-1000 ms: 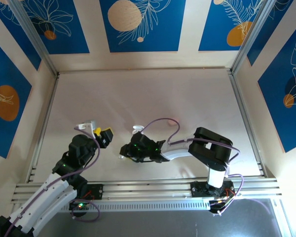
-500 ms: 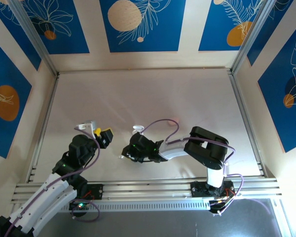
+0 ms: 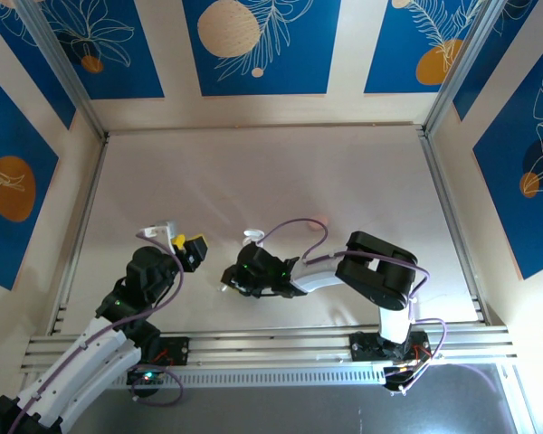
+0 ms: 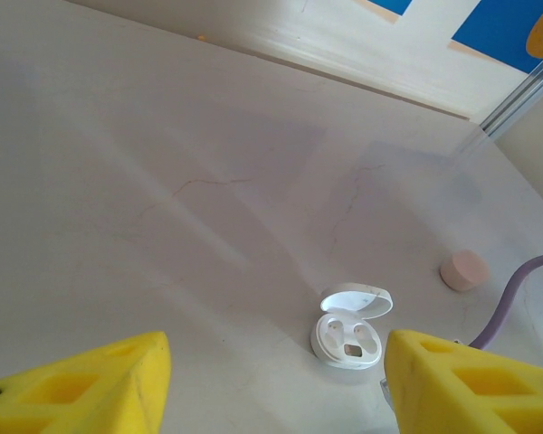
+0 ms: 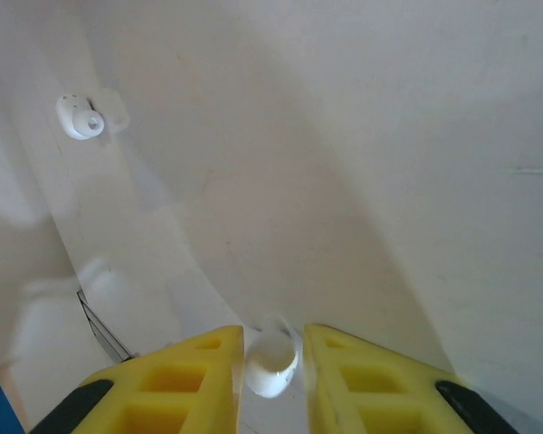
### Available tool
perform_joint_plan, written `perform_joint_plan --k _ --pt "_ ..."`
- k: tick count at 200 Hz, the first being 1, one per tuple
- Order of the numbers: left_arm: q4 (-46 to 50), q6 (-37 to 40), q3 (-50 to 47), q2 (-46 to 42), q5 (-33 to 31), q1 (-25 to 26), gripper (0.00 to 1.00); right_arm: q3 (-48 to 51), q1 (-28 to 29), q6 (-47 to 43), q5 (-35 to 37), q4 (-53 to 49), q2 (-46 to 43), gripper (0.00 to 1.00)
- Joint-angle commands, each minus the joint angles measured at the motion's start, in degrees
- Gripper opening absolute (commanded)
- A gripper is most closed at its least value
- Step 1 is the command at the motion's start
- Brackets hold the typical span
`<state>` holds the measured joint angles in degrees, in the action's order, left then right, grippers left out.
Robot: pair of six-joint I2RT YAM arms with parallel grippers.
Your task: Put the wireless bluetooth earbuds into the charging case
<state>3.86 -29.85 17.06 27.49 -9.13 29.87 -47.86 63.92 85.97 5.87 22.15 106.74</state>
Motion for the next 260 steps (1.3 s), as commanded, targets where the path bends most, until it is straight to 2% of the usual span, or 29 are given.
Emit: perform_joint_plan --k 1,36,218,260 --pt "-0.70 0.49 -0.62 -0.06 -0.28 -0.60 0.63 -0.42 0.60 0.51 1.34 -0.44 0.73 0.32" --pt "-0.70 0.49 -0.71 -0.14 -0.19 -0.60 0.63 -1.18 1.27 0.65 1.41 -0.62 1.01 0.36" --pt "-0.63 0.76 -0.71 -0.77 -0.02 -0.69 0.63 -4.27 -0.23 -1.70 -0.21 -2.02 2.19 0.35" --pt "-0.78 0.76 -0.80 -0.60 -0.10 -0.69 0.63 -5.41 1.23 -1.21 1.81 -9.00 0.68 0.36"
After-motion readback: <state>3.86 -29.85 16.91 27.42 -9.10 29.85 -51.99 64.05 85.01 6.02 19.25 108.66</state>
